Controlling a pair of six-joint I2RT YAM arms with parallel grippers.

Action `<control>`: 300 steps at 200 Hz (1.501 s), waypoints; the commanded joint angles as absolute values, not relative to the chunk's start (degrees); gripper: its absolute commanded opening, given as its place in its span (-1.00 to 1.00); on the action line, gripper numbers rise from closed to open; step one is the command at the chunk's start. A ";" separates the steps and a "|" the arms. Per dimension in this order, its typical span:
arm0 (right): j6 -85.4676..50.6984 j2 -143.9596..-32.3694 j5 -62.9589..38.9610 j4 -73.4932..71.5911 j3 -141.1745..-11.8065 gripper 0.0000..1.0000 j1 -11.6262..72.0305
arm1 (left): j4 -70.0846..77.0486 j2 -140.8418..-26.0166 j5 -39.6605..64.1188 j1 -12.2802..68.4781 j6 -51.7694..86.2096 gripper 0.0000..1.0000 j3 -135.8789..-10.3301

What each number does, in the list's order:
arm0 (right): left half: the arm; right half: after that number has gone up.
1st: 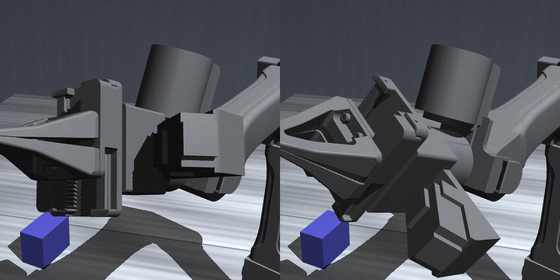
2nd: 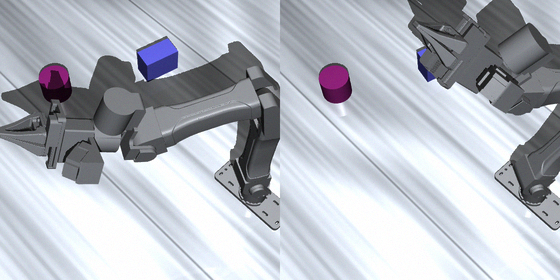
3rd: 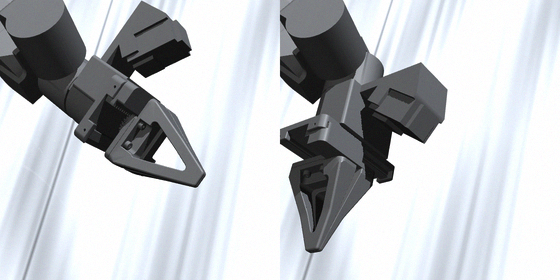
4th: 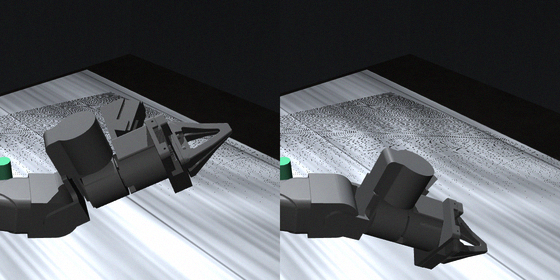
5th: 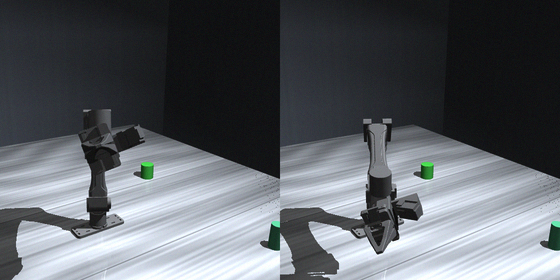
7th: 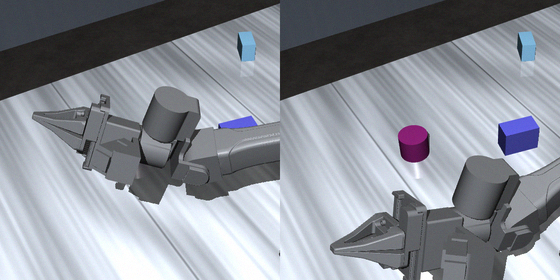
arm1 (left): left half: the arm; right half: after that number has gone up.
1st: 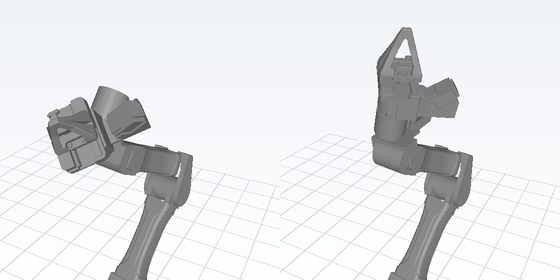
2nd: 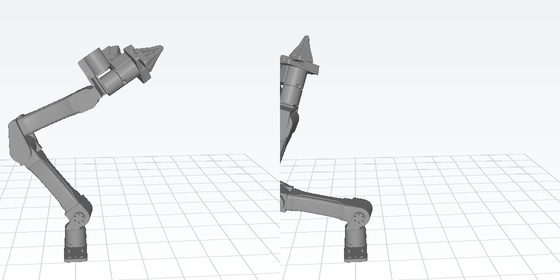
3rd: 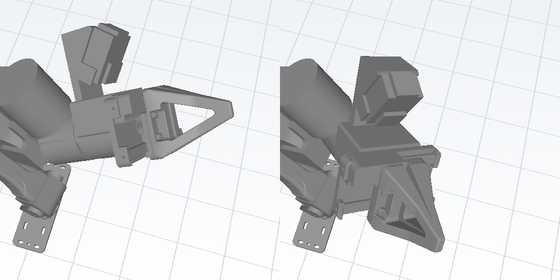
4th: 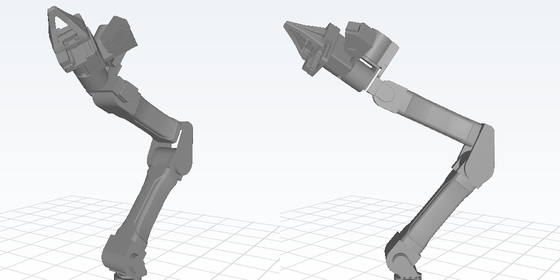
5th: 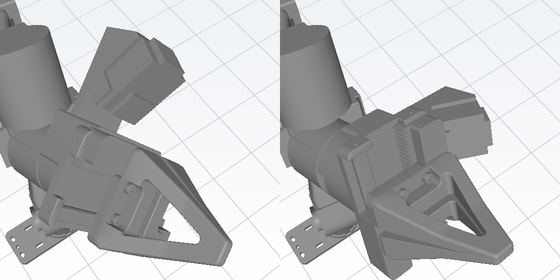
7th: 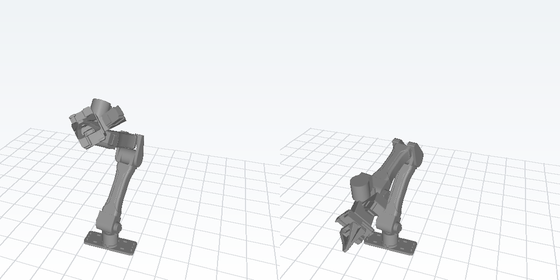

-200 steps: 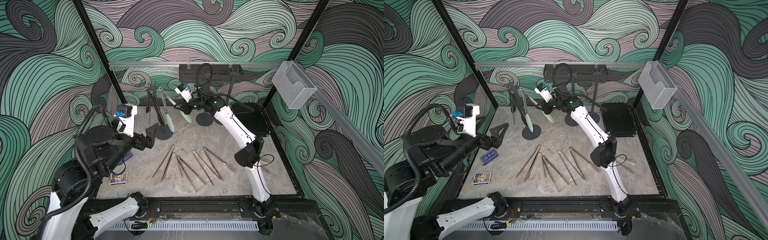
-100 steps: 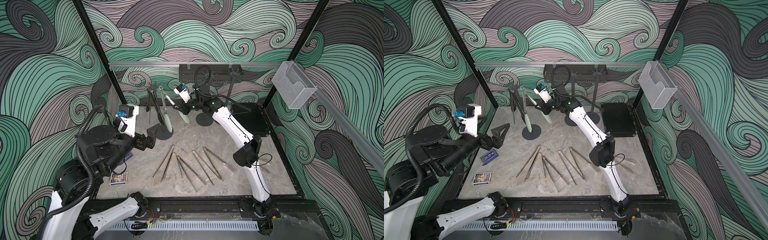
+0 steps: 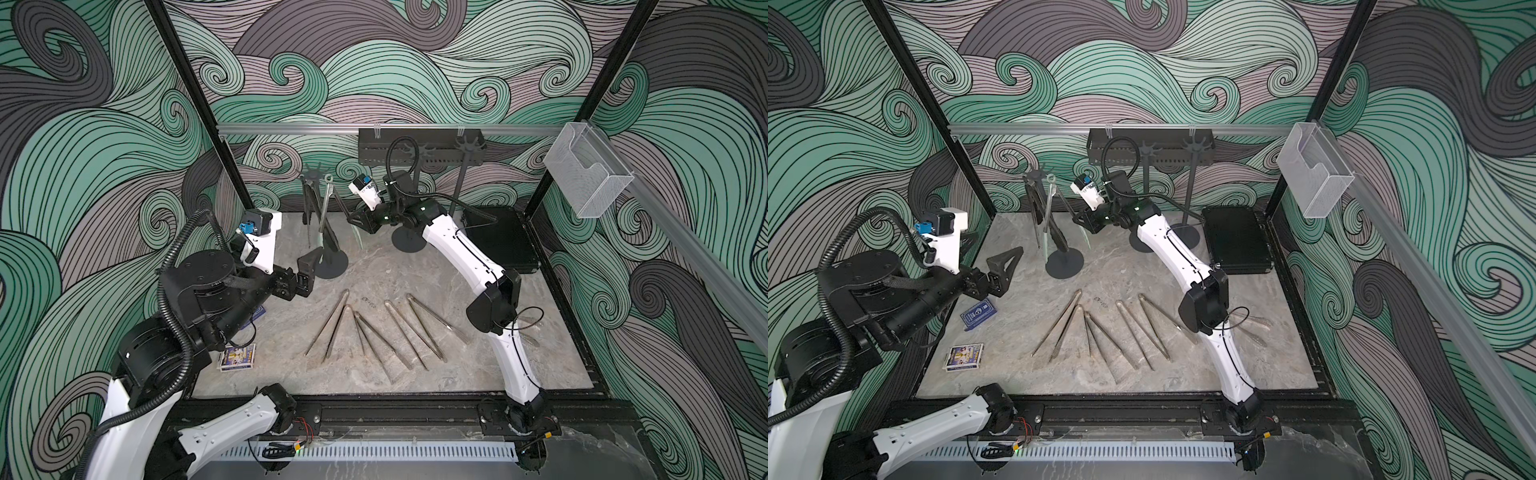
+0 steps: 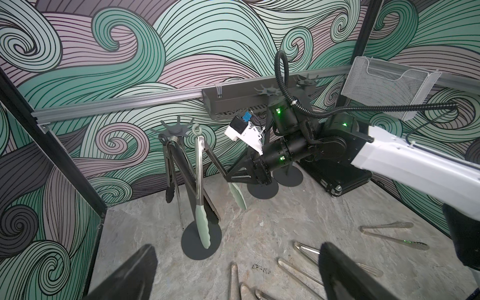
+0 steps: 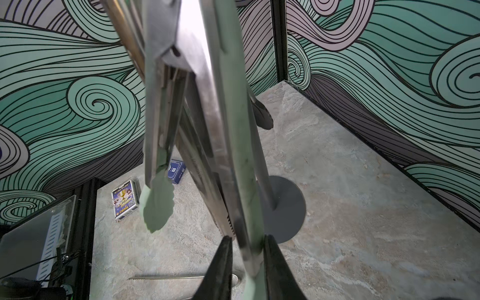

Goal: Hang food tongs on kitchen utensil racks
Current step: Hang the food tongs on the rack, then move the rack to the center of the board.

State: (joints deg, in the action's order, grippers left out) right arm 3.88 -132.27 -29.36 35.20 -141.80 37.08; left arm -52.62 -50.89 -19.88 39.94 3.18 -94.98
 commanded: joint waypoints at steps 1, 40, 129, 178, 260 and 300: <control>3.34 -133.51 -29.36 35.26 -141.24 -0.47 37.25 | -51.03 -50.76 -19.77 40.08 2.55 0.95 -95.10; 3.43 -132.99 -29.38 35.31 -140.41 -0.33 37.20 | -51.06 -50.68 -19.95 40.08 2.47 0.95 -94.79; 4.01 -118.32 -22.07 33.62 -124.69 0.08 36.93 | -52.82 -53.18 -19.96 40.00 4.37 0.95 -92.81; -0.94 -102.26 -4.44 21.78 -100.24 0.32 34.30 | -50.65 -50.45 -17.72 39.99 6.26 0.95 -86.53; -0.22 -109.55 1.40 6.66 -98.71 0.49 25.52 | -37.17 -40.12 -10.50 39.81 7.63 0.97 -64.99; 3.02 -116.70 1.13 2.06 -104.42 0.48 24.83 | -32.39 -37.60 -7.19 39.70 4.73 0.97 -59.75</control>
